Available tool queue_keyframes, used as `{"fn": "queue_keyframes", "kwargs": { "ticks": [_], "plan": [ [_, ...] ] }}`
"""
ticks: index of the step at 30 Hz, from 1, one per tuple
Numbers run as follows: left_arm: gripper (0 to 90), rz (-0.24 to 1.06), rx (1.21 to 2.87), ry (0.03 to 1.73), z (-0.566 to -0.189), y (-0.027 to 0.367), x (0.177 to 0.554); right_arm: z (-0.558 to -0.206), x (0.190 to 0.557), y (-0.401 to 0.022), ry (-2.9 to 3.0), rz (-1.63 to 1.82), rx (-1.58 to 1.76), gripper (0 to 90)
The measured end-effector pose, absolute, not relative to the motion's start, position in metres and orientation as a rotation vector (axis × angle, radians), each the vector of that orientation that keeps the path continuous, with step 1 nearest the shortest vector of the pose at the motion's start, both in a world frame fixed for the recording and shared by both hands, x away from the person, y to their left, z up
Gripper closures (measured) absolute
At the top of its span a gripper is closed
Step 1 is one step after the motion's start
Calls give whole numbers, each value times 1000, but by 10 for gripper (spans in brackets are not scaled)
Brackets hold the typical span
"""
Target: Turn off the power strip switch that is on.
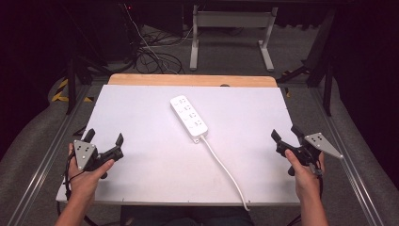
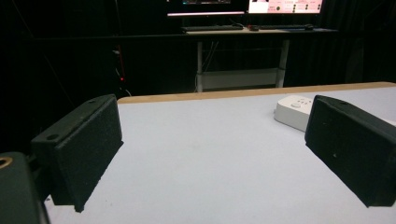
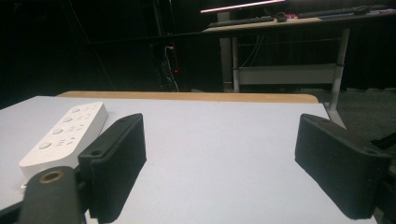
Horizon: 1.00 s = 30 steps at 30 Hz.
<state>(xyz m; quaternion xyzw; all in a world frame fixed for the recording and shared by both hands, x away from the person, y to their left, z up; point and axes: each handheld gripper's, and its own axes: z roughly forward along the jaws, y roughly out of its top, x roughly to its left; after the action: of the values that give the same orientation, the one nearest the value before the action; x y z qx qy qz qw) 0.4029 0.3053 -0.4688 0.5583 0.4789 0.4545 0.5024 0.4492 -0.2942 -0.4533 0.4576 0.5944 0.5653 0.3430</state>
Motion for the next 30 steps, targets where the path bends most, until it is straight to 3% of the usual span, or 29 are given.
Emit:
{"fn": "queue_keyframes", "kwargs": {
  "ticks": [17, 19, 20, 23, 27, 30],
  "plan": [
    [47, 1091, 1352, 1150, -469, 304, 403, -454, 450, -291, 1592, 1465, 1177, 169],
    [47, 1094, 1352, 1150, -469, 304, 403, -454, 450, -290, 1607, 1459, 1167, 218],
    [47, 1095, 1353, 1150, -469, 304, 403, -453, 449, -290, 1627, 1461, 1144, 364],
    [47, 1096, 1353, 1149, -469, 303, 403, -450, 449, -289, 1632, 1481, 1150, 378],
    [47, 1100, 1358, 1146, -469, 304, 403, -447, 451, -288, 1645, 1460, 1153, 559],
    [47, 1103, 1356, 1145, -469, 304, 402, -446, 451, -286, 1662, 1461, 1124, 632]
  ]
}}
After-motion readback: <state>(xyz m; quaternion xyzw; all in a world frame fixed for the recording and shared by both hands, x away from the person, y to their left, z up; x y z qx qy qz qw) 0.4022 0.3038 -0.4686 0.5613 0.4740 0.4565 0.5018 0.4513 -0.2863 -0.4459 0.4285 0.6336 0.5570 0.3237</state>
